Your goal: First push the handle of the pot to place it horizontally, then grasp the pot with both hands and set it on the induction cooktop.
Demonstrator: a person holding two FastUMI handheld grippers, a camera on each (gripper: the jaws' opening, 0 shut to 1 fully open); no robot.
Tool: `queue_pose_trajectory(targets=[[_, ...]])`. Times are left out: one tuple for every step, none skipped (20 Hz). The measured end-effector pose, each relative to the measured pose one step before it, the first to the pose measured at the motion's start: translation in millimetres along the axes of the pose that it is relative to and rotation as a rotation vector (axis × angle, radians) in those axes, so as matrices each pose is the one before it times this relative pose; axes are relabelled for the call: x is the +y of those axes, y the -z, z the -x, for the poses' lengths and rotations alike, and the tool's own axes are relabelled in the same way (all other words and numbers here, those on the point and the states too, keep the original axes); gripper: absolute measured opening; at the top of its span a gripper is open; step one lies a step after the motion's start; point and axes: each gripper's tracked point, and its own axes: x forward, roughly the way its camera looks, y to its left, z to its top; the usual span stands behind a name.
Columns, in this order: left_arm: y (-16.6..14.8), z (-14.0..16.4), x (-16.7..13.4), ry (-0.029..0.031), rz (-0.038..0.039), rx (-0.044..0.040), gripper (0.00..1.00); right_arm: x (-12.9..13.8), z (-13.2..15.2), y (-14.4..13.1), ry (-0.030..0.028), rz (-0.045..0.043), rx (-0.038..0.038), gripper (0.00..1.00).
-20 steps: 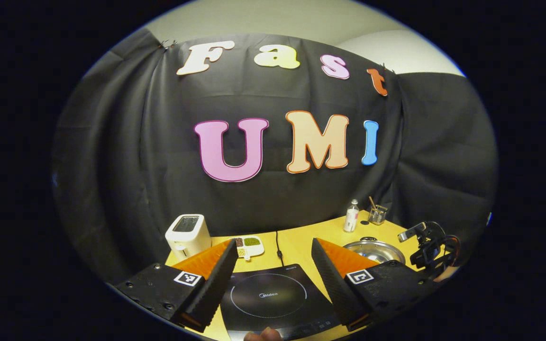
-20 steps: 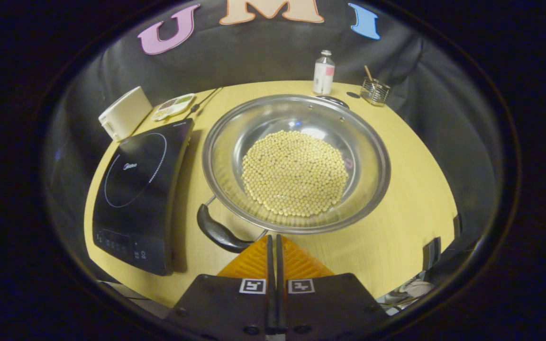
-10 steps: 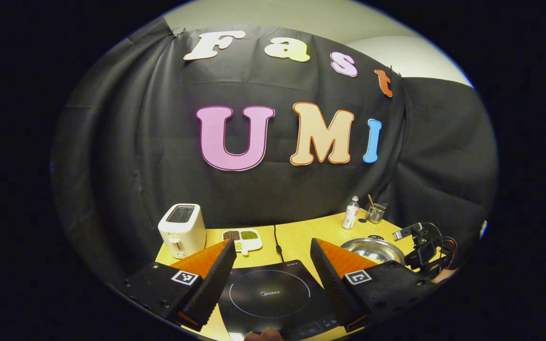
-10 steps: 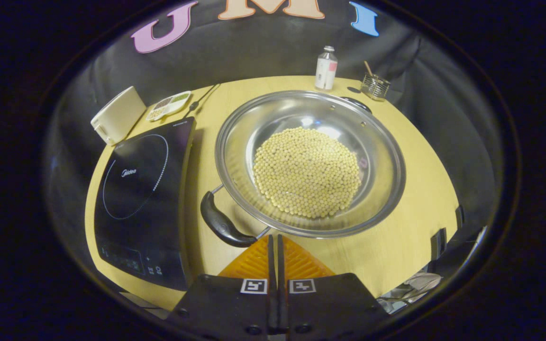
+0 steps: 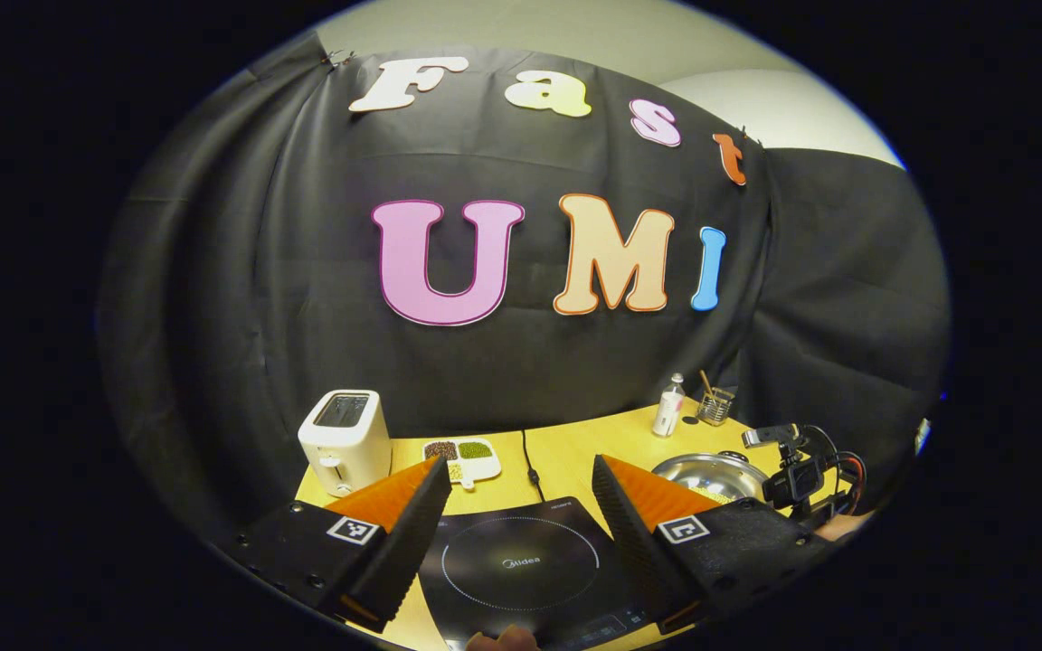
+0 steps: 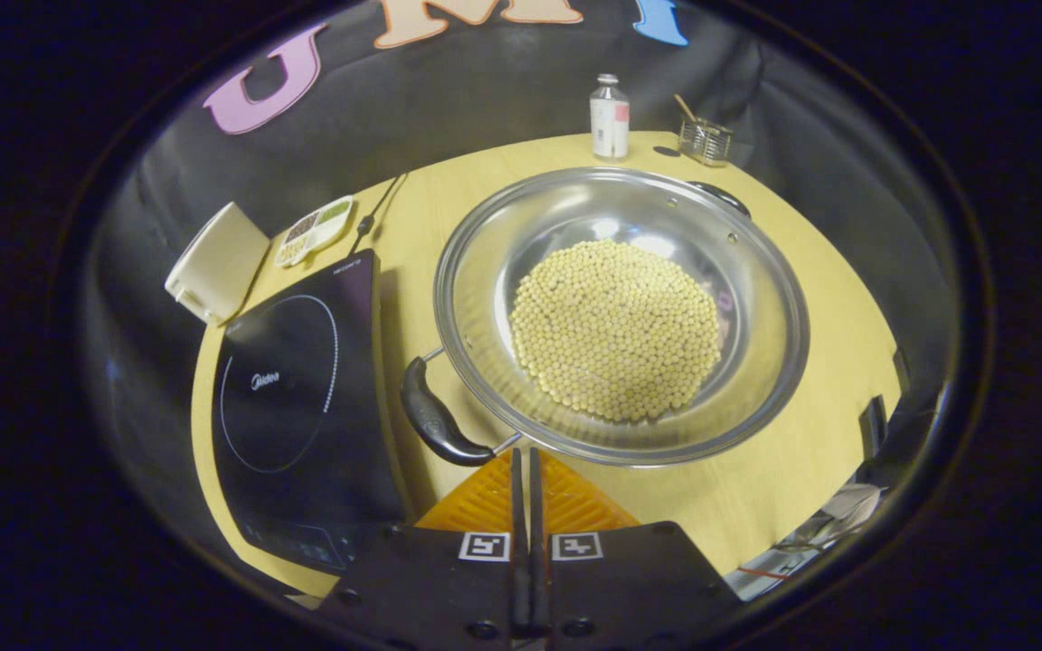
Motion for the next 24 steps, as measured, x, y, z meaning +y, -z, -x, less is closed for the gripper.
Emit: queue_pose_trajectory(targets=[[0.16,0.30,1.19,-0.00031,-0.00089,-0.00195,0.96,2.91,-0.80,-0.63,-0.00350,-0.02109,0.00267,0.02],[-0.52,-0.05,0.30,0.00080,-0.00123,0.00035,0.96,3.80,-0.42,-2.24,-0.00534,-0.02325,0.00101,0.02],[0.77,-0.28,0.91,0.00133,0.00016,-0.00023,0.96,3.93,-1.24,-1.26,-0.00764,-0.02286,0.00347,0.02],[-0.52,-0.19,0.04,0.00113,0.00117,-0.00132,0.96,4.12,-0.95,-1.79,-0.00644,-0.01996,0.00202,0.02],[0.92,1.10,1.09,-0.00274,-0.00112,0.00008,0.96,3.31,-1.86,-0.42,-0.00580,-0.01569,0.00248,0.02],[-0.99,0.56,1.25,-0.00539,-0.00318,-0.00078,0.96,3.07,-1.83,-1.39,-0.00504,-0.01474,0.00266,0.02],[-1.08,1.27,1.83,-0.00531,-0.00277,-0.00270,0.96,2.61,-1.47,-1.05,-0.00451,-0.01779,0.00175,0.02],[-1.09,1.04,1.00,-0.00318,-0.00100,-0.00355,0.96,2.60,-1.07,-1.06,-0.00538,-0.02269,0.00199,0.02],[1.91,-0.10,-0.60,-0.00109,-0.00136,0.00250,0.96,2.70,-1.50,-1.23,-0.00733,-0.02969,0.00312,0.02],[-0.54,0.86,0.35,-0.00060,0.00034,-0.00046,0.95,2.82,-1.86,-1.71,-0.00786,-0.03433,0.00321,0.00],[-1.05,0.72,0.51,-0.00062,0.00165,-0.00174,0.96,3.43,-1.24,-0.43,-0.01015,-0.03230,0.00499,0.00],[-0.18,0.24,0.15,-0.00177,-0.00061,0.00066,0.96,2.80,-1.01,0.67,-0.00926,-0.02515,0.00488,0.00],[0.93,0.78,0.32,-0.00283,-0.00123,0.00098,0.96,1.69,0.52,-0.10,-0.00738,-0.01673,0.00332,0.03],[-0.86,0.27,-0.07,-0.00235,-0.00188,-0.00159,0.96,1.15,1.65,0.26,-0.00827,-0.00779,-0.00033,0.02],[-1.38,0.67,-0.30,-0.00108,-0.00124,-0.00397,0.96,0.93,1.91,-0.90,-0.00697,0.00107,-0.00284,0.02],[-1.28,-0.95,-1.43,0.00172,-0.00087,-0.00070,0.96,2.07,2.83,-3.41,-0.01807,-0.00275,-0.01101,0.00],[0.55,1.08,-1.40,0.00308,0.00083,-0.00033,0.96,3.16,2.49,-4.98,-0.01893,-0.00132,-0.01269,0.03],[0.05,0.65,-1.56,0.00250,0.00128,0.00153,0.96,1.02,3.42,-2.51,-0.01424,0.00015,-0.01148,0.02],[0.20,0.46,-1.28,0.00329,0.00277,0.00030,0.96,1.00,3.38,-5.18,-0.01396,0.00108,-0.01531,0.02],[0.08,-0.80,-3.20,0.00732,0.00532,0.00313,0.95,0.12,3.43,-3.65,-0.01042,0.00201,-0.01449,0.02],[2.76,0.31,-4.75,0.01029,0.00843,0.00696,0.96,-0.87,3.22,-5.08,-0.00772,0.00290,-0.01363,0.00],[2.16,-0.82,-4.83,0.01223,0.01117,0.01041,0.96,-1.99,3.24,-4.70,-0.00496,0.00369,-0.01360,0.00],[3.86,-1.09,-5.87,0.01613,0.01148,0.01488,0.96,-2.17,4.32,-5.96,-0.00732,0.00239,-0.01437,0.00],[4.34,-1.62,-6.60,0.01462,0.00646,0.01675,0.95,-2.61,3.69,-7.45,-0.00788,0.00391,-0.01843,0.00]])
